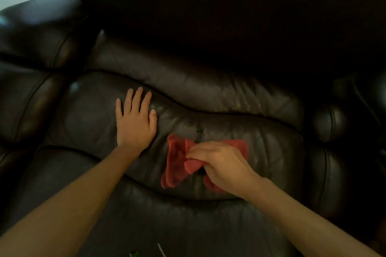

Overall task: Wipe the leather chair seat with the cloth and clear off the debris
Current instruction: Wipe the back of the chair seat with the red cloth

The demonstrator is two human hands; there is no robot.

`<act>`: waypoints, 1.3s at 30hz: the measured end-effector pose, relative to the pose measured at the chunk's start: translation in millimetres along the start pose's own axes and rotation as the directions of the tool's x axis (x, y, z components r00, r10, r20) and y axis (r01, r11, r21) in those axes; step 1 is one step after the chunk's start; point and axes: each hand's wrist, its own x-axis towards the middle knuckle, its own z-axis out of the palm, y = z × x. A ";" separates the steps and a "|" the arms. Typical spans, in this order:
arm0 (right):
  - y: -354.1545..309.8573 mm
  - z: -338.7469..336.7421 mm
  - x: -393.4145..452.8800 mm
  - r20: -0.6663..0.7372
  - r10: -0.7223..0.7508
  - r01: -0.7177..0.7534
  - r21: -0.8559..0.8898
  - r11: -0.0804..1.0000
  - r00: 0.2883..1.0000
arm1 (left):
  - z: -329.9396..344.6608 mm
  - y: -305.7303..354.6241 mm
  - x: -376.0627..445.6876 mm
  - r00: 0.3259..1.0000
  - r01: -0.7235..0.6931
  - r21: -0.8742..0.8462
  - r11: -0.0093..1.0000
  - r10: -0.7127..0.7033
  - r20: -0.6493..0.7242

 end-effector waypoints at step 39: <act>-42.8 51.4 -20.2 -0.331 -0.016 -0.017 -0.096 0.995 0.944 | -40.9 13.9 -136.6 0.910 -0.392 -0.217 0.894 0.412 0.053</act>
